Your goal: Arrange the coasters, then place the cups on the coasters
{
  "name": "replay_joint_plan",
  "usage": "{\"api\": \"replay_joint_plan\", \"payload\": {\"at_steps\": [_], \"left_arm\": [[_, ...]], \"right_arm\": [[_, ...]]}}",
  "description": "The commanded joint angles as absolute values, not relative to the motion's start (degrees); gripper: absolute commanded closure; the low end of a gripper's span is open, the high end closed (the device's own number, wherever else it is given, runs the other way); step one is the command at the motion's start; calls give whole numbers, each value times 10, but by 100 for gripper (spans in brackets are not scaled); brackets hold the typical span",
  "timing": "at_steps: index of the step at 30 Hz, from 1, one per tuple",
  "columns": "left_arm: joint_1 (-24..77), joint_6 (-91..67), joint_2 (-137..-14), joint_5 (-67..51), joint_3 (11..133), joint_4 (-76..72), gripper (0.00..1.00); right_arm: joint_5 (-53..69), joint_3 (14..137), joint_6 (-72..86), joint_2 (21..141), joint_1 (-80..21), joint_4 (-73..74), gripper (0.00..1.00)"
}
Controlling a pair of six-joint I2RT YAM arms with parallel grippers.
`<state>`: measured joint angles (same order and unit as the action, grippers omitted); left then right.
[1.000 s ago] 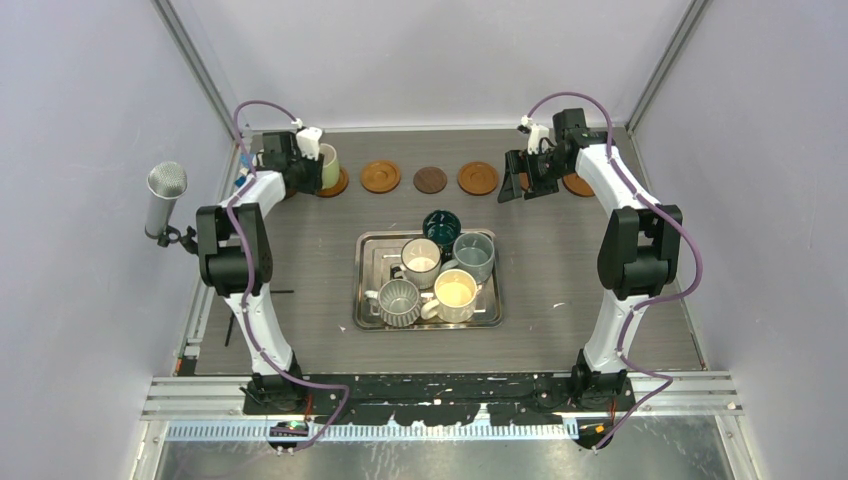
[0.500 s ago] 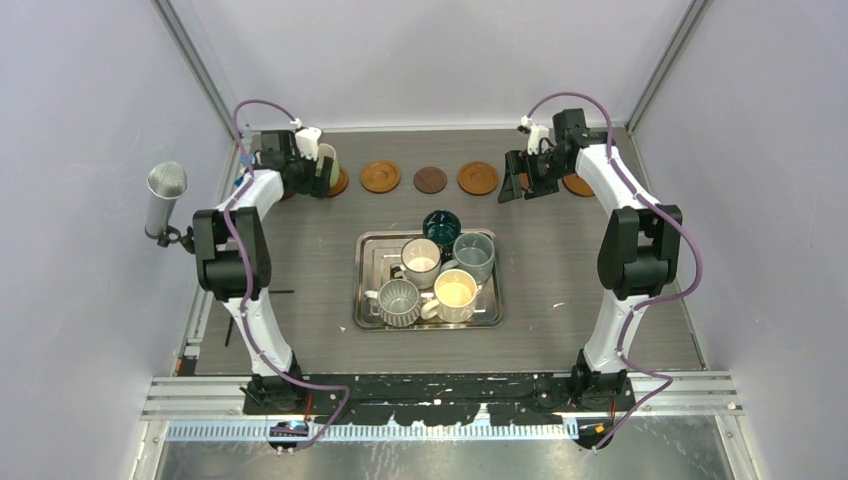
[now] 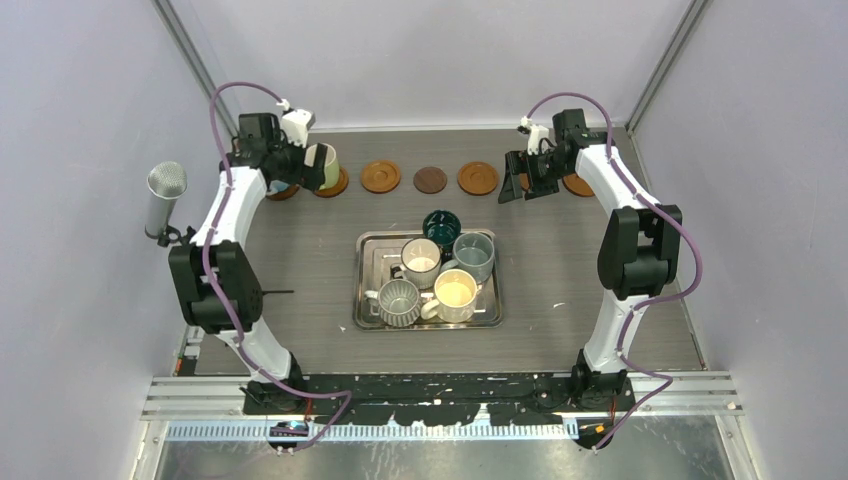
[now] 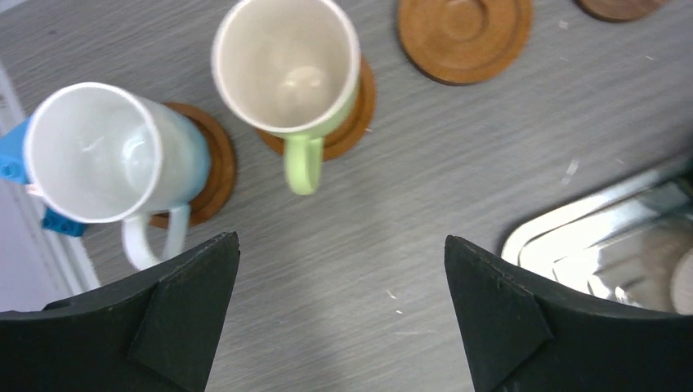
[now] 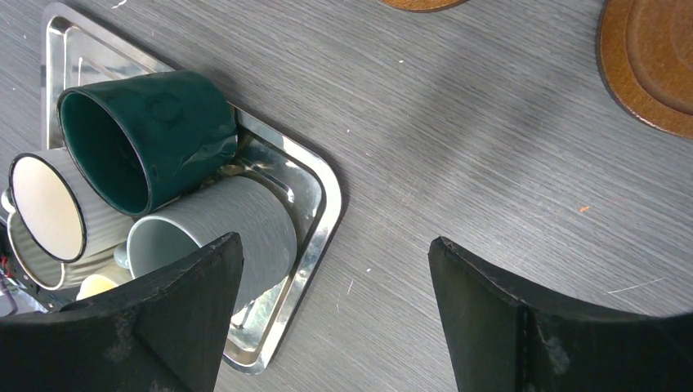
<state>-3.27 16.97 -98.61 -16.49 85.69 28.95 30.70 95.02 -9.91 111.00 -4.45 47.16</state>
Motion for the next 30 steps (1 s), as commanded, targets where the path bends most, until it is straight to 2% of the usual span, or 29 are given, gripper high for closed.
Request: {"api": "replay_joint_plan", "payload": {"at_steps": [1,8,11,20,25,30], "left_arm": [[15,204,-946,-239,877,362,2],[104,348,-899,-355,803,430,8],[123,454,-894,-387,789,509,10],[132,745,-909,-378,761,754,15],[156,747,-871,-357,677,685,15],[183,726,-863,-353,617,592,20]], "right_arm": [[309,973,-95,1105,-48,460,12],[301,973,-101,1102,-47,464,12],[298,965,-106,1094,-46,465,12],[299,963,-110,1093,-44,470,12],[303,960,-109,1094,-44,472,12],[306,957,-108,1094,-45,471,12]]}}
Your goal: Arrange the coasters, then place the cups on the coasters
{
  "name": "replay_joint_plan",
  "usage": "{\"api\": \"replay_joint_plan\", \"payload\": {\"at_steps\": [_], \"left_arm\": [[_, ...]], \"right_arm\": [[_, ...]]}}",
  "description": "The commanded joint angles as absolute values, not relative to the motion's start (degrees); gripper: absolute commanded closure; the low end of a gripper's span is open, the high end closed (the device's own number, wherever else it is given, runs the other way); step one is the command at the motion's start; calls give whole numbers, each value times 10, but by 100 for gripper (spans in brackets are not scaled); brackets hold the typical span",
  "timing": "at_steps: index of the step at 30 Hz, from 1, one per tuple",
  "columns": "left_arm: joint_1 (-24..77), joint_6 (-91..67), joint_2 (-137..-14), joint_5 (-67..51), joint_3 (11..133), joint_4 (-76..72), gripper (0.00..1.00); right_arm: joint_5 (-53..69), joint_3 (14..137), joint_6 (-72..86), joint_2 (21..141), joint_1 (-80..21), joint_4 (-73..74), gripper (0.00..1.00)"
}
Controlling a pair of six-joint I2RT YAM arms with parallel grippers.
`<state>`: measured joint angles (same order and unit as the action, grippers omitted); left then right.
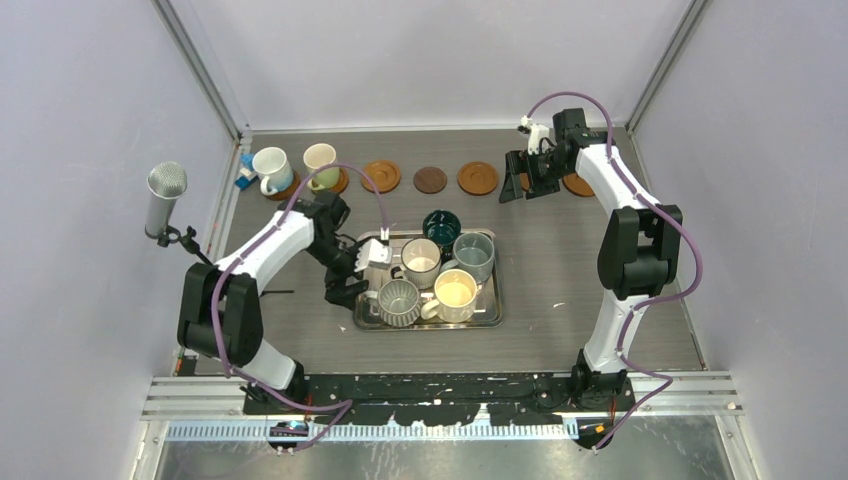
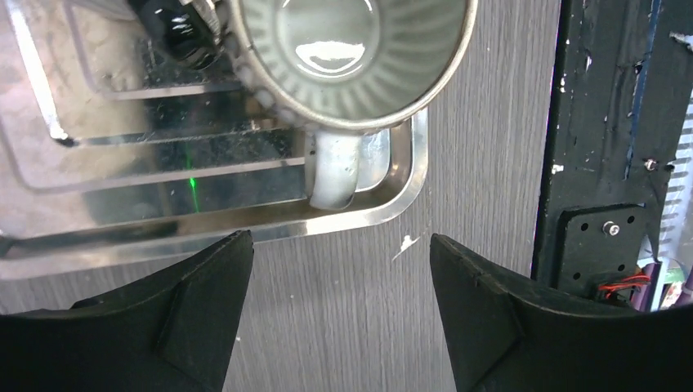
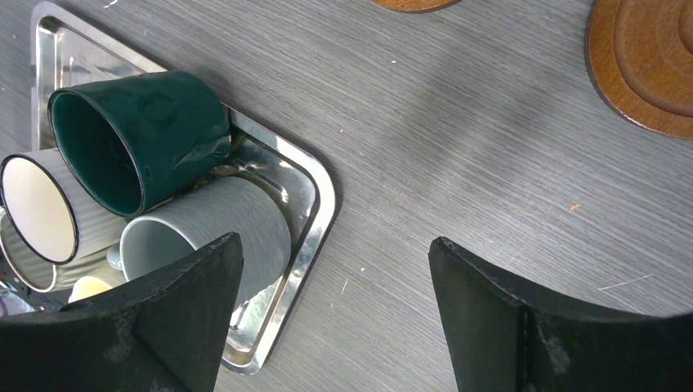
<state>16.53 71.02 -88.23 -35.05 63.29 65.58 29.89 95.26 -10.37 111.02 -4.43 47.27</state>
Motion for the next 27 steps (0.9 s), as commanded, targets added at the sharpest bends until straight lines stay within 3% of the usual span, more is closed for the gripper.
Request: {"api": "replay_joint_plan", "payload": {"at_steps": [1,10,20,27], "left_arm": [[187,724,-869,-352,614,583,21],[214,692,-903,-343,556,452,35],[216,707,-905,-364,544,445,54],[216,720,-906,-378,540,445,51]], "right_arm": [[306,956,-108,1093,-44,473,12],[310,946,-108,1093,-44,475,12],[310,943,-107,1094,-44,475,12],[310,942,-106,1095,-45,473,12]]}}
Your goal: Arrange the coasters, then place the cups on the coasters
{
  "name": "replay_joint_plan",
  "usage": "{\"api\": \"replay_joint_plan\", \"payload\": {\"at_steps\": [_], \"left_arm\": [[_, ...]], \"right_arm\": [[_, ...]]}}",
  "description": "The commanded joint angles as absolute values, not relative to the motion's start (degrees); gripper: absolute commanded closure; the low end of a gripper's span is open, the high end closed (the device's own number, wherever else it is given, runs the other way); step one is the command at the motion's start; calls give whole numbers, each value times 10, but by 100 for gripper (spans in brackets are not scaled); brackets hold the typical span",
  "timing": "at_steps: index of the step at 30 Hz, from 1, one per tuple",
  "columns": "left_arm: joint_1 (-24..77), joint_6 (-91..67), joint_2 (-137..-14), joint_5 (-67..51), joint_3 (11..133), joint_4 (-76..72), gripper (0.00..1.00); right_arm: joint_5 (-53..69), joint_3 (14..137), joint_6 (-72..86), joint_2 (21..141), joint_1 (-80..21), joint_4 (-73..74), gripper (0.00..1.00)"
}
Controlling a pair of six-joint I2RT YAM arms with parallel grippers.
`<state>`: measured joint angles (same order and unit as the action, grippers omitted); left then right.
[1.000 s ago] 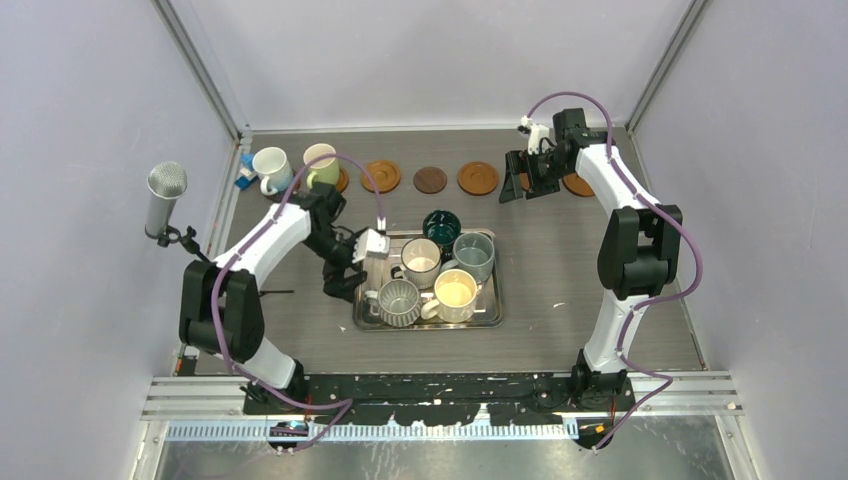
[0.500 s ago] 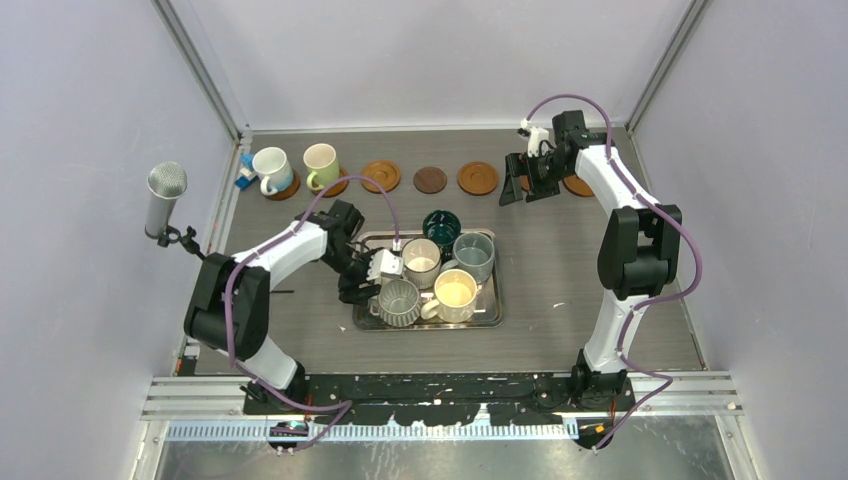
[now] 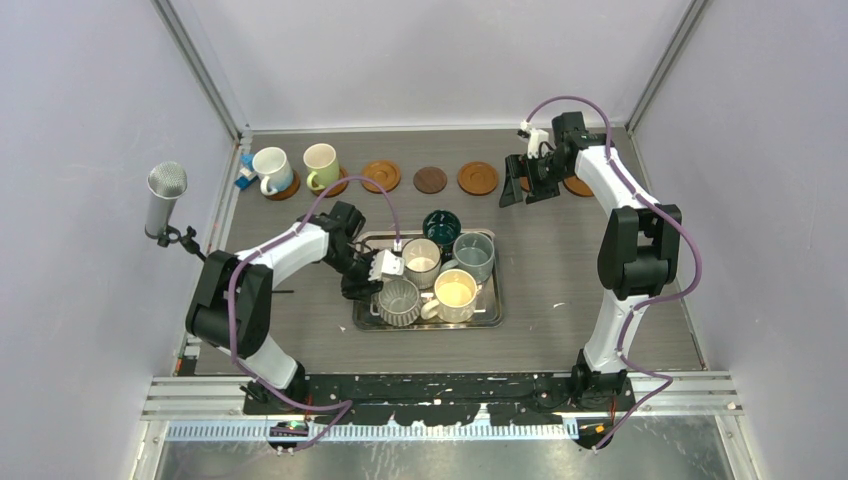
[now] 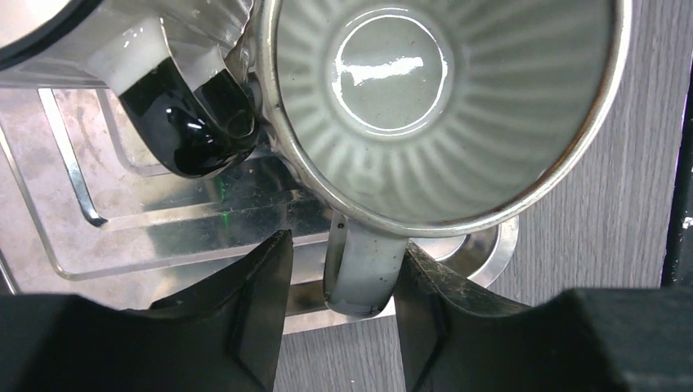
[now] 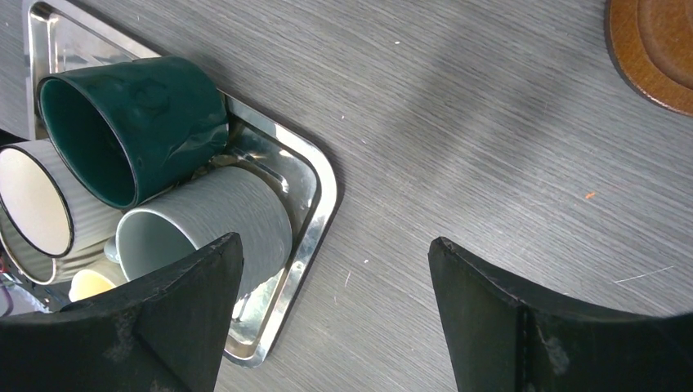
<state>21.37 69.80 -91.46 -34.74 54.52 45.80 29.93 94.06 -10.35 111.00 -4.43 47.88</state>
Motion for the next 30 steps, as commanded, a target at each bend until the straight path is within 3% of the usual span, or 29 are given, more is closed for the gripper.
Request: {"api": "replay_joint_plan", "payload": {"at_steps": [1,5,10,15,19,30], "left_arm": [[217,725,-905,-381,539,444,50],[221,743,-906,-390,541,451,49],[223,757,-908,-399,549,463,57],[223,766,-895,-399,552,480,76],[222,762,-879,-395,556,495,98],[186,779,-785,-460,605,570,100]], "right_arm": [[310,942,-106,1095,-44,473,12],[311,945,-105,1099,-44,473,12],[314,951,-102,1105,-44,474,13],[314,950,-101,1107,-44,474,13],[315,950,-100,1107,-45,474,13],[316,947,-103,1104,-44,481,13]]}}
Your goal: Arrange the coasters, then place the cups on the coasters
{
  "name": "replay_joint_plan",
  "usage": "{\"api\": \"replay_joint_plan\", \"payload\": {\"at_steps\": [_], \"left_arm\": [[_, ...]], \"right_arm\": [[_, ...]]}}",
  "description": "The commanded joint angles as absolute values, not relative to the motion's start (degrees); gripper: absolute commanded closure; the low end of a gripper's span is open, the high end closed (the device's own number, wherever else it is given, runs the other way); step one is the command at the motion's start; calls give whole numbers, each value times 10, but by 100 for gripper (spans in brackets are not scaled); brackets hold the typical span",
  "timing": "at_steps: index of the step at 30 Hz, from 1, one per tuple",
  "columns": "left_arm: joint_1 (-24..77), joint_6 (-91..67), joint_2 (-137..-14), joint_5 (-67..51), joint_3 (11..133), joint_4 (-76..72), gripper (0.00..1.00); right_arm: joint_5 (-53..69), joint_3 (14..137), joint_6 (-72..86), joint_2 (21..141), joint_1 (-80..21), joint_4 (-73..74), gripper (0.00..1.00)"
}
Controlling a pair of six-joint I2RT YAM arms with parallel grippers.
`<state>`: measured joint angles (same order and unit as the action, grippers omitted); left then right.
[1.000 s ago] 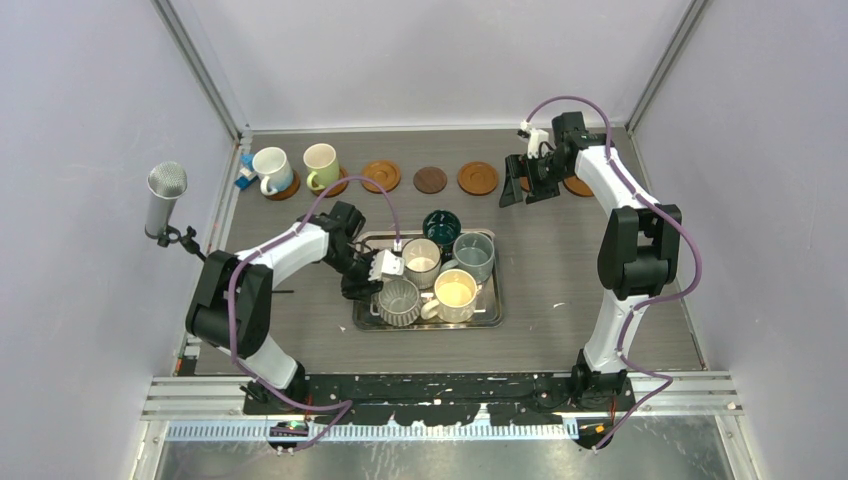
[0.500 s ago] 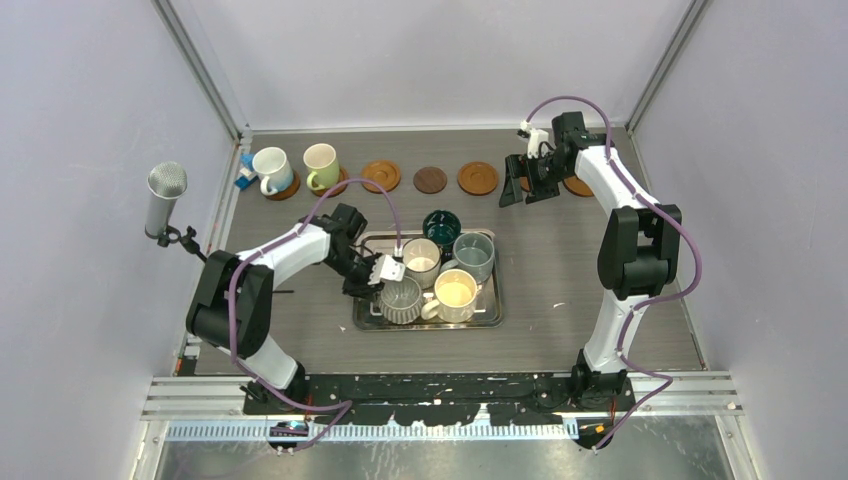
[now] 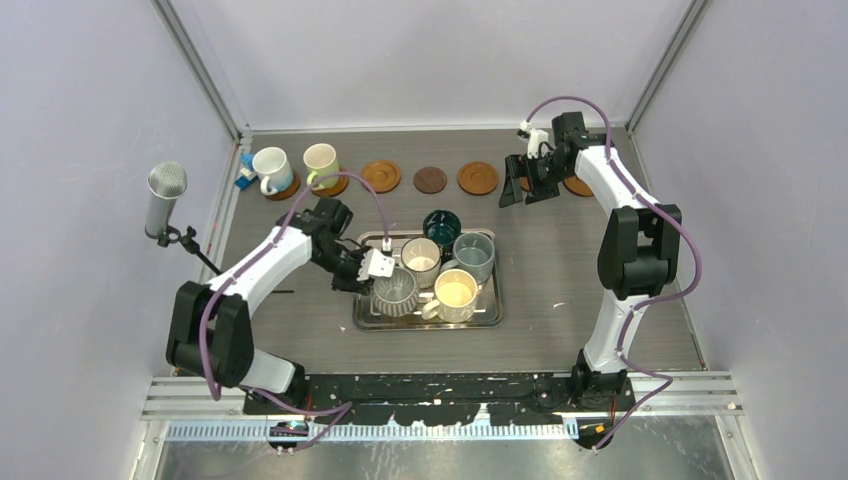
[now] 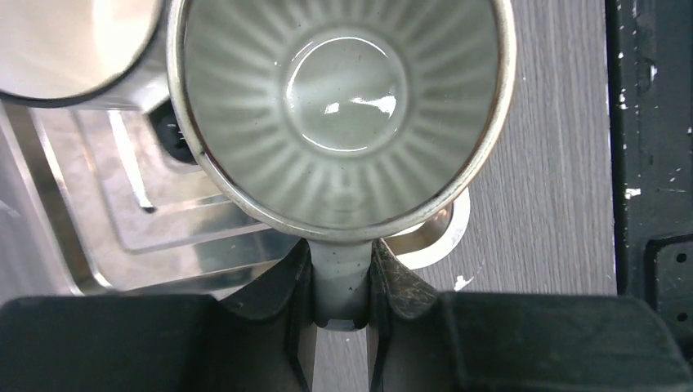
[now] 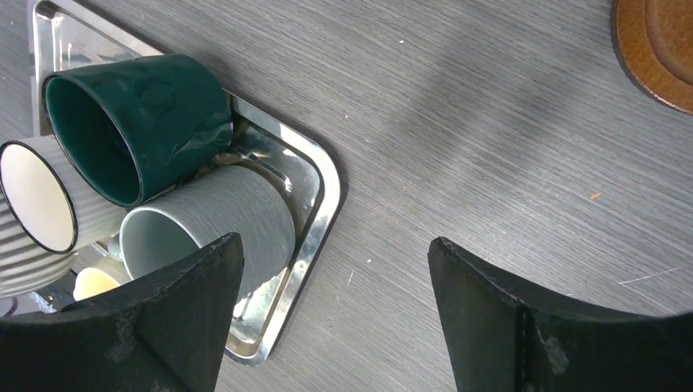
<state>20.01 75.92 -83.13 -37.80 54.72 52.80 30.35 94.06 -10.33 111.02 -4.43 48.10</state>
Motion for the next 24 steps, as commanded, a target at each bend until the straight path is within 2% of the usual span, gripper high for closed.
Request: {"api": "replay_joint_plan", "payload": {"at_steps": [1,5,11,16,20,24], "left_arm": [[184,780,-781,-471,620,584,100],[178,753,-782,-501,696,618,100],[163,510,-841,-491,826,481,100],[163,258,-943,-335,951,371,100],[162,164,-1044,-196,1049,369,100],[157,113,-1105,-143,1099,350,100]], "right_arm": [[316,947,-103,1104,-45,481,13],[315,946,-105,1103,-44,482,13],[314,952,-107,1103,-44,482,13],[312,961,-106,1107,-45,481,13],[312,964,-103,1111,-45,476,13],[312,968,-103,1114,-44,474,13]]}}
